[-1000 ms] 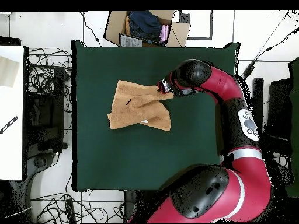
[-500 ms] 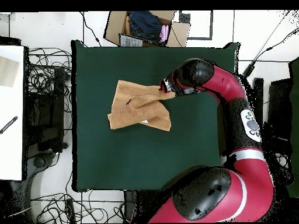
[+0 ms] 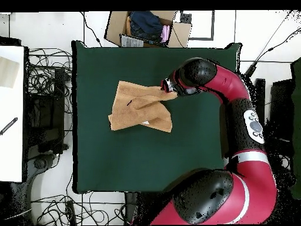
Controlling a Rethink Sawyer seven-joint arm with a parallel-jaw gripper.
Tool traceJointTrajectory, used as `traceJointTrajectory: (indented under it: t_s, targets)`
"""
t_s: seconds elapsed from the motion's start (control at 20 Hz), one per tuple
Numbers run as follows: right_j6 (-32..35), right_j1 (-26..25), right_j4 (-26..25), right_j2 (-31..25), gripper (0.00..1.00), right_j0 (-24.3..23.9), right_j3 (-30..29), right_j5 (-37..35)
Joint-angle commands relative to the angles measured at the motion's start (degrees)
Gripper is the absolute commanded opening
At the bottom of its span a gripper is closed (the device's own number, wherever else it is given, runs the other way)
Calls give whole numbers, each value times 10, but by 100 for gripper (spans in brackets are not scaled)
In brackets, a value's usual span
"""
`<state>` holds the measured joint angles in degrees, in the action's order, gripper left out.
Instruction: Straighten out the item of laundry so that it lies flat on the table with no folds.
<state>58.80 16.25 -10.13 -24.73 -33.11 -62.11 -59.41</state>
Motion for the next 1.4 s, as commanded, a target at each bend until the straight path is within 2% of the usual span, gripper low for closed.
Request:
traceJointTrajectory:
  t_s: [0.05,1.4]
  targets:
    - [-55,-3,-5,-49,100,-4,-19,5]
    - [-53,-50,-28,-45,100,-2,-8,74]
